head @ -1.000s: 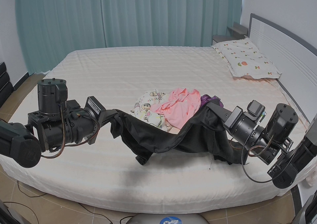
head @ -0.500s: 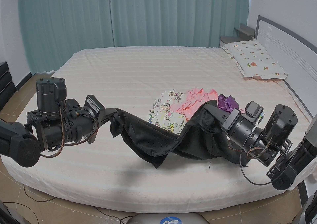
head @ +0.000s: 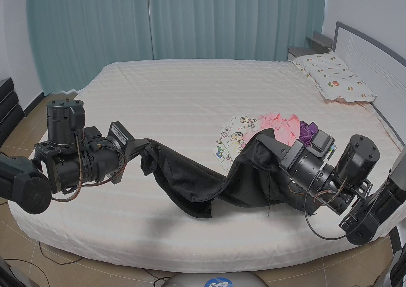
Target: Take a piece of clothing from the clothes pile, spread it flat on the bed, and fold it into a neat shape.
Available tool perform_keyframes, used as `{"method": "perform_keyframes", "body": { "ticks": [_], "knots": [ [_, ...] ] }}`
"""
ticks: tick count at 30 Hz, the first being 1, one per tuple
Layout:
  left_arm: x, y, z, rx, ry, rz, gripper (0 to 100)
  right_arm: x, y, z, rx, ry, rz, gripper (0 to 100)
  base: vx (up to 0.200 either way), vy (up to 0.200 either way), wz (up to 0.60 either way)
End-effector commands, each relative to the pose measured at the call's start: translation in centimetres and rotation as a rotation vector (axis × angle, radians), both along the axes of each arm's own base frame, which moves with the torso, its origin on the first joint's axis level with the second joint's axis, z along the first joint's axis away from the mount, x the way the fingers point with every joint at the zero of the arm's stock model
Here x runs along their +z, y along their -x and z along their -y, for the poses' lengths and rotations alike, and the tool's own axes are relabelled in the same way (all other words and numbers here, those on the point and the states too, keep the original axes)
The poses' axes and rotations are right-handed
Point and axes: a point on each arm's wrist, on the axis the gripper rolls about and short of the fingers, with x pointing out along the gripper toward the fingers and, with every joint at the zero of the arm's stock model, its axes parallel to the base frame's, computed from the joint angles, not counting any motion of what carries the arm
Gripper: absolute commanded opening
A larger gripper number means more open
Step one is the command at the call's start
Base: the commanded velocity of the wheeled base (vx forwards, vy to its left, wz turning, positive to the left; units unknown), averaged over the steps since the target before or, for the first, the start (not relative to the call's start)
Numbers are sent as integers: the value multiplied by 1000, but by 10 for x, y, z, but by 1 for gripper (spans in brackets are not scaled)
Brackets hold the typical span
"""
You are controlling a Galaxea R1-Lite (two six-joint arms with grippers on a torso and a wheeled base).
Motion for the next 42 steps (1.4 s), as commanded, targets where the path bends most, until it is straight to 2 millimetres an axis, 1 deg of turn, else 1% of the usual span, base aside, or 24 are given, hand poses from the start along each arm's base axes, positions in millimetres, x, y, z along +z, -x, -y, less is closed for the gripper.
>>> {"method": "perform_keyframes", "body": {
  "ticks": [1,5,37,42],
  "knots": [
    [0,0,0,0,0,-1,0,2,1,-1,6,-9,17,0,0,200,0],
    [0,0,0,0,1,1,0,3,3,-3,13,-11,18,0,0,200,0],
    [-3,-1,0,-1,-4,-6,0,1,2,-2,16,-9,9,0,0,200,0],
    [-8,1,2,-13,-7,-28,0,0,3,0,5,-5,5,0,0,0,0]
  ]
}}
